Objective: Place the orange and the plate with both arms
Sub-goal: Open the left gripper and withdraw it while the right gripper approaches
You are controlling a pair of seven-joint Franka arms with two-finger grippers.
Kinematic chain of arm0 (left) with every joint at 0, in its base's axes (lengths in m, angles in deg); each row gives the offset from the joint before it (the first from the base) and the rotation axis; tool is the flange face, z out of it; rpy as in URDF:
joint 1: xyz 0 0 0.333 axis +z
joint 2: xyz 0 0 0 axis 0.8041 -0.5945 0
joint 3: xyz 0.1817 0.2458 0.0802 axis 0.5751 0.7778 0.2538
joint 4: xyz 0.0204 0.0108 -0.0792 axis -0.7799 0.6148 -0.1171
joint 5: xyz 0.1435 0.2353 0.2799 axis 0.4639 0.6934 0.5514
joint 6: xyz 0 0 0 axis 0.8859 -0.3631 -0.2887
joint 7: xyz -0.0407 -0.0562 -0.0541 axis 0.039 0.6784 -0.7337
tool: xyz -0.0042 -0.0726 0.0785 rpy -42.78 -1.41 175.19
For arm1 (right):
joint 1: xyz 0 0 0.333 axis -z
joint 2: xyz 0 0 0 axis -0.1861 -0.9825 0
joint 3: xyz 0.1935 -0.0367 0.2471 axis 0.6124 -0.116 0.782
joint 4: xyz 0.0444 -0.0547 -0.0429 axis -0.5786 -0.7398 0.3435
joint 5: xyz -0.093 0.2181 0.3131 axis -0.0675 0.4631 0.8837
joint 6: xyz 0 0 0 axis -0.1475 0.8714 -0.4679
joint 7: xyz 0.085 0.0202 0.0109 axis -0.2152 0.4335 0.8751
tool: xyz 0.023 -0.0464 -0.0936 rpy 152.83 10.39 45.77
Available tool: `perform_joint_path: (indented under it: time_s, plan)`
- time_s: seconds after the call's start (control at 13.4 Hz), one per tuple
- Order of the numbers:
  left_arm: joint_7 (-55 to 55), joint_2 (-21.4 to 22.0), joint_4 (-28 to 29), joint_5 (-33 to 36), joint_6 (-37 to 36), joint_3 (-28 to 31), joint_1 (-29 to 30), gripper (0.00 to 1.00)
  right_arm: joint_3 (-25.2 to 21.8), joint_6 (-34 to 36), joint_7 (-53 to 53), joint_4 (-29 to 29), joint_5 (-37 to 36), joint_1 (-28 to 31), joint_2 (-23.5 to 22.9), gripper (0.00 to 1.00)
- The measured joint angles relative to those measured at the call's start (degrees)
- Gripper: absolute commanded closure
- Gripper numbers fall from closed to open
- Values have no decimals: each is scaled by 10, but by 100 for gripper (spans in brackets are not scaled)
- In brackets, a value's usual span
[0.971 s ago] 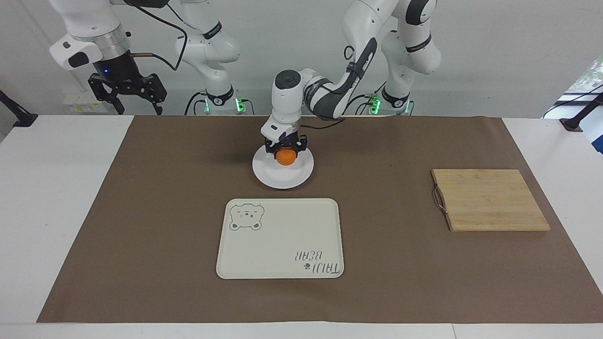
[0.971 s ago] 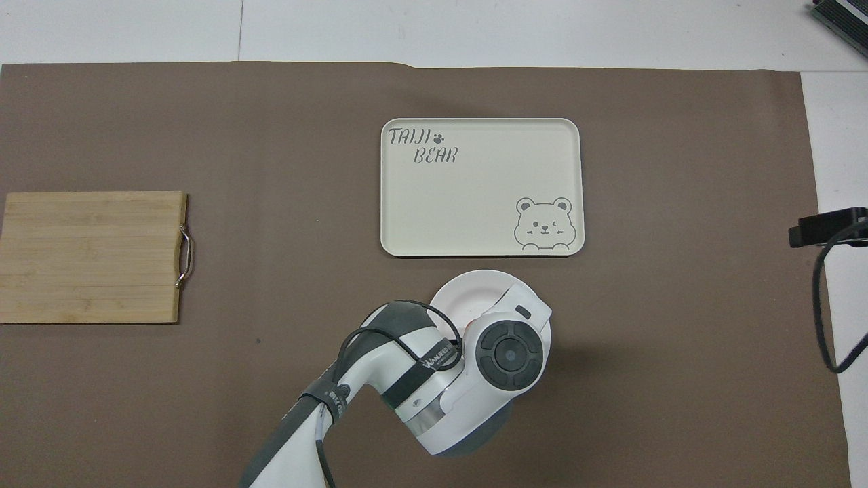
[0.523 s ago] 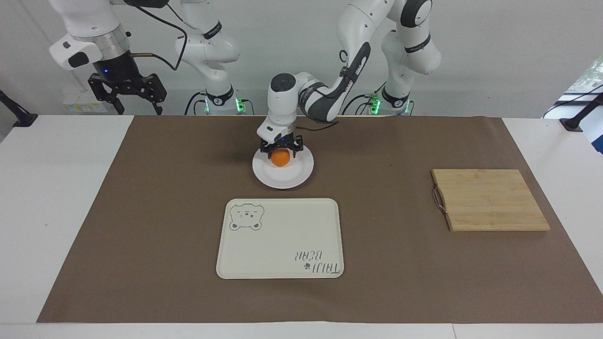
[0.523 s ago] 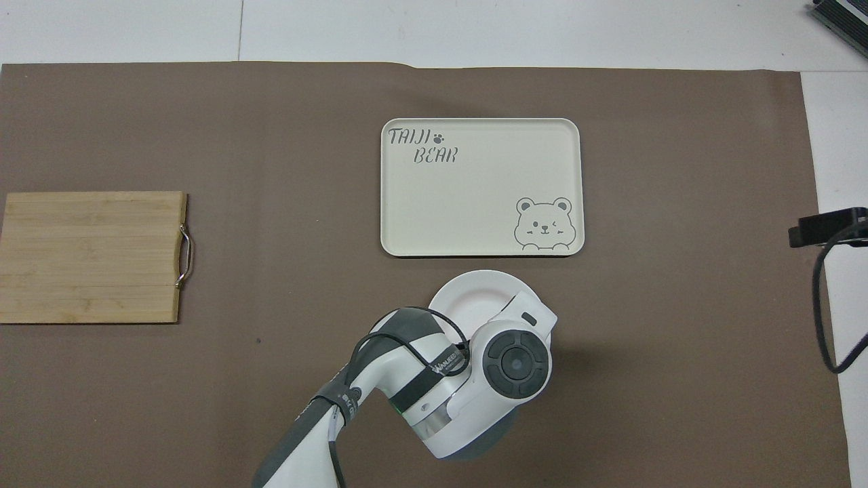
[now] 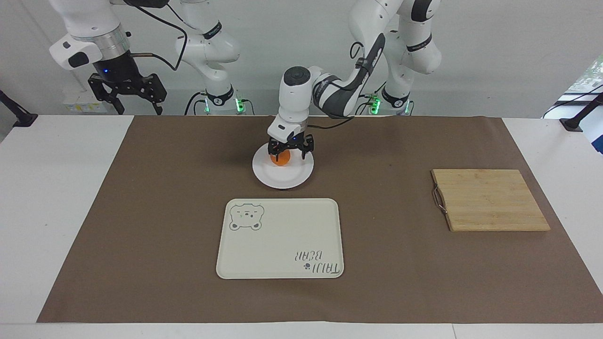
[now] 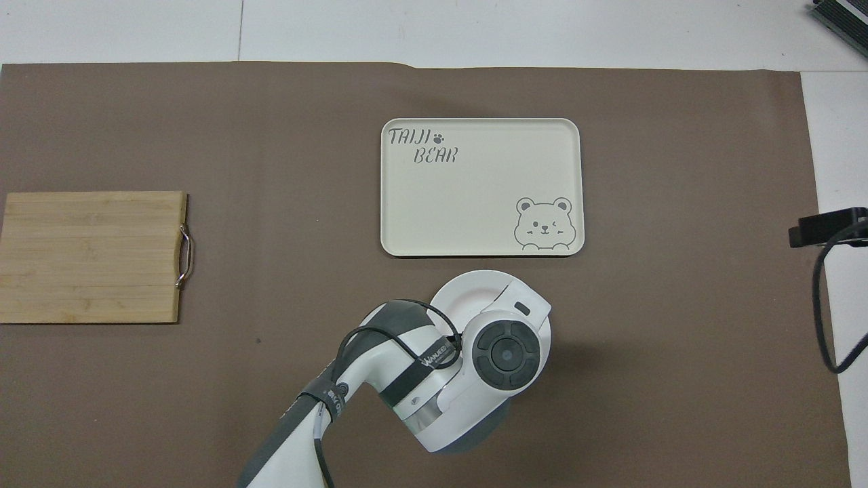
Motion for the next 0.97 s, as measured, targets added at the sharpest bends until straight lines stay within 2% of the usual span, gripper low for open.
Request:
perform_joint_path:
  time_s: [0.67, 0.97]
  plan:
    - [-249, 27, -10, 0, -38, 6, 222, 0, 3, 1, 2, 0, 0, -3, 0, 0]
    - [-395, 67, -13, 0, -97, 6, 321, 0, 22, 0, 10, -16, 75, -9, -1, 0]
